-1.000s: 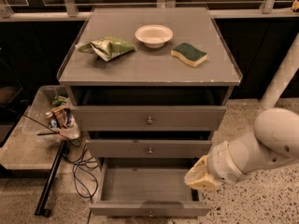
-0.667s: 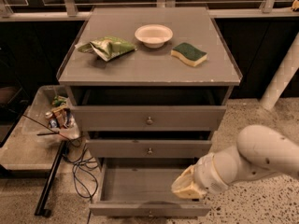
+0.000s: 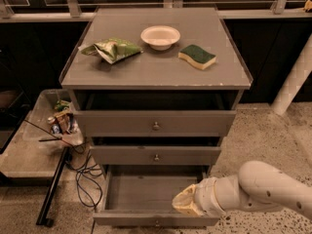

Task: Close bottom drawer

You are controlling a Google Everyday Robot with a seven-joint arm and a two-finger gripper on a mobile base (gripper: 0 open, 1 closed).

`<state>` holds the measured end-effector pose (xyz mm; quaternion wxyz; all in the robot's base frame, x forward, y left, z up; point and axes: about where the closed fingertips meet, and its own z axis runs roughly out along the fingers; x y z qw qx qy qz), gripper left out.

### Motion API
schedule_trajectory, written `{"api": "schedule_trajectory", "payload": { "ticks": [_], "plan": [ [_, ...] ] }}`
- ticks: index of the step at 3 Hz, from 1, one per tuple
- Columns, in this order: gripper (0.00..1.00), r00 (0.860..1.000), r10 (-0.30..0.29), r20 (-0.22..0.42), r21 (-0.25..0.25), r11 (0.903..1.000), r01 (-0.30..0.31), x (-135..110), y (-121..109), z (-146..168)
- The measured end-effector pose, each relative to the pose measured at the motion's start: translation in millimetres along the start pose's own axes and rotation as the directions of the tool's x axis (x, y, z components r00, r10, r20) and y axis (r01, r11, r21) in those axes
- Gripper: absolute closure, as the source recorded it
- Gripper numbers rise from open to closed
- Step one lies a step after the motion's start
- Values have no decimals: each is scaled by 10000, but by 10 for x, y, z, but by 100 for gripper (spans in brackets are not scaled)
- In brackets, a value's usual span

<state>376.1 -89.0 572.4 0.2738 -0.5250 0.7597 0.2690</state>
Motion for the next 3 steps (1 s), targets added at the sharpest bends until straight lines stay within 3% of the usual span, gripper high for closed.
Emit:
{"api": "schedule_trajectory", "payload": {
  "ticks": [1, 2, 3],
  "plan": [
    [100, 9999, -149, 37, 1022, 9947, 145, 244, -344, 77],
    [100, 9990, 81, -433, 1885, 9821, 2, 620, -830, -37],
    [100, 9987, 140, -497, 1815, 9834, -47, 636, -827, 15]
  ]
}}
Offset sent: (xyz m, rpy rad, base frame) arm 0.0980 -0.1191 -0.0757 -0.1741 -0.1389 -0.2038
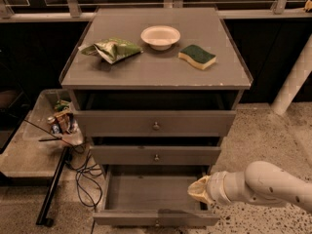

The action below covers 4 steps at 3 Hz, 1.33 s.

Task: Close bottom drawer

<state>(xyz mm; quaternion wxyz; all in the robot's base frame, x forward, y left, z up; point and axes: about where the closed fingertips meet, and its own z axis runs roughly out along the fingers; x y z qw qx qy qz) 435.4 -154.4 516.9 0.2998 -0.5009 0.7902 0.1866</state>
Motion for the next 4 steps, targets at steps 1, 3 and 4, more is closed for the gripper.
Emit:
{"api": "schedule_trajectory", "payload": {
  "ticks": [1, 3, 4],
  "plan": [
    [100, 9992, 320, -254, -229, 9992, -326, 179, -3, 244],
    [100, 9935, 1138, 84, -274, 9932, -1136, 924, -33, 811],
    [100, 9873, 1332, 866, -503, 9903, -1292, 1353, 20, 1053]
  ]
}}
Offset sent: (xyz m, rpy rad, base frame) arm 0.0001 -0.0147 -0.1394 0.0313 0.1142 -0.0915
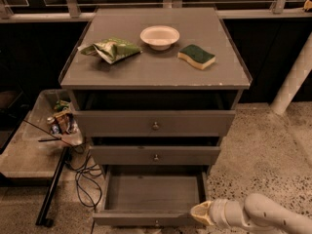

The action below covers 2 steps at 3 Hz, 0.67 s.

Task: Close bottom drawer

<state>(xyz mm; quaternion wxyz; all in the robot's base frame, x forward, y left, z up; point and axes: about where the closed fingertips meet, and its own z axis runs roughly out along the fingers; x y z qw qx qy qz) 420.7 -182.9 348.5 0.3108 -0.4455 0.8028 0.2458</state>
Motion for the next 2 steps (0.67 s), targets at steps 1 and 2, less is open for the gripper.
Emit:
{"api": "schedule_trajectory", "payload": {
  "ticks": [1, 2],
  "plan": [
    [100, 9983, 120, 563, -172, 9998, -111, 350, 3, 180],
    [100, 9986, 226, 487, -404, 9990, -207, 626, 9, 430]
  ]
}}
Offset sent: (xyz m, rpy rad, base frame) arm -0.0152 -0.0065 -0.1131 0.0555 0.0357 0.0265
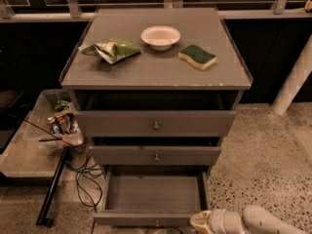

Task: Close bottom drawer

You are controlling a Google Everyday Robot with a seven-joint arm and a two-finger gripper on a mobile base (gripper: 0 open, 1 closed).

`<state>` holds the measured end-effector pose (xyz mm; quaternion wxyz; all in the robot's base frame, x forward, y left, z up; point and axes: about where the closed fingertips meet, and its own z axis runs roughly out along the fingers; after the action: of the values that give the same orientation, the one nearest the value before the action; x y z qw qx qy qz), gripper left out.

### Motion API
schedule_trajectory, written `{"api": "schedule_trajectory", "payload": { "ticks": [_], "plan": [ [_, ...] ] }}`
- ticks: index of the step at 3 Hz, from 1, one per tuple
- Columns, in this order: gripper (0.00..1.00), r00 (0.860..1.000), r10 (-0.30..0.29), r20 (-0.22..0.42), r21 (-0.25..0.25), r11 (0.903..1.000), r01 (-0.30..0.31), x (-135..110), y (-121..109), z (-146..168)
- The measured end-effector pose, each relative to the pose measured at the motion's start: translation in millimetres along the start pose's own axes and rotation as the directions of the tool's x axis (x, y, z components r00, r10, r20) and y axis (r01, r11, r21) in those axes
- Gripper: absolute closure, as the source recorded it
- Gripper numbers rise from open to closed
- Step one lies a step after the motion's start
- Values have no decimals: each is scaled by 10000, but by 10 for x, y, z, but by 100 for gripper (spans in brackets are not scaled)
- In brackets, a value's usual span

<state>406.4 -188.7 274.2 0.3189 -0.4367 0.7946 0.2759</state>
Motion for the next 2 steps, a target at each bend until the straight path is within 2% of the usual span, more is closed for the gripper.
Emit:
{"api": "schedule_trajectory", "payload": {
  "ticks": [1, 2],
  "plan": [
    [100, 10000, 0, 0, 0, 10000, 0, 0, 0, 0],
    [100, 9988, 471, -140, -329, 9983, -475, 114, -15, 164]
  ]
}}
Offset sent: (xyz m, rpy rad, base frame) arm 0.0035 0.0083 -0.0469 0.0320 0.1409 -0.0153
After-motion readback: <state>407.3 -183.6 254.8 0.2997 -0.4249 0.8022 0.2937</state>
